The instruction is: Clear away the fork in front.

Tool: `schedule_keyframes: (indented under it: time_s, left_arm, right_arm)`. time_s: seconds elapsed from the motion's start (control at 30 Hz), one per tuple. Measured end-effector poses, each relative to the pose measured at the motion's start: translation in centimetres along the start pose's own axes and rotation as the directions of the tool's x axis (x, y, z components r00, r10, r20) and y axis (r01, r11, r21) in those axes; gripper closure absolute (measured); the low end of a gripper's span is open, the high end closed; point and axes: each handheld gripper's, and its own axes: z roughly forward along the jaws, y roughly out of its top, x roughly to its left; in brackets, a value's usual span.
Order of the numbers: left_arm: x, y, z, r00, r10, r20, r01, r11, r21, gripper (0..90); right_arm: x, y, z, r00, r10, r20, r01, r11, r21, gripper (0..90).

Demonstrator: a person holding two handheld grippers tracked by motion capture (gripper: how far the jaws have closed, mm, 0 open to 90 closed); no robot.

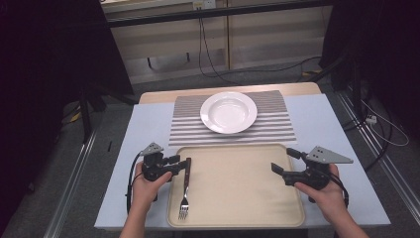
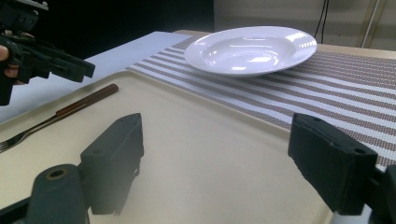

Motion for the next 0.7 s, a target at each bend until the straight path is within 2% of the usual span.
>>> schedule_keyframes:
  time_s: [0.07,0.23,0.43,0.7]
  left_arm:
    - [-0.2,0.0,-0.7,0.9999,0.013,0.0,-0.013,0.9999,-0.005,47.5]
    - [-0.4,-0.3,-2.3,1.0,0.006,0.005,-0.006,0.9985,-0.055,40.0]
    - [-0.5,-1.1,-4.1,0.9986,0.046,-0.027,-0.048,0.9966,-0.066,31.6]
    - [-0.2,-2.4,-5.4,0.9963,0.065,-0.058,-0.068,0.9953,-0.069,22.8]
  right_arm:
    - [0.1,0.0,-0.1,1.0,-0.007,-0.003,0.007,1.0,0.006,17.9]
    - [0.1,-0.6,-1.1,0.9992,-0.04,0.005,0.04,0.999,0.036,17.3]
    - [-0.5,-1.2,-2.3,0.9993,-0.021,0.029,0.02,0.999,0.034,17.3]
    - [-1.1,-1.9,-2.5,0.9993,-0.012,0.036,0.01,0.999,0.038,17.5]
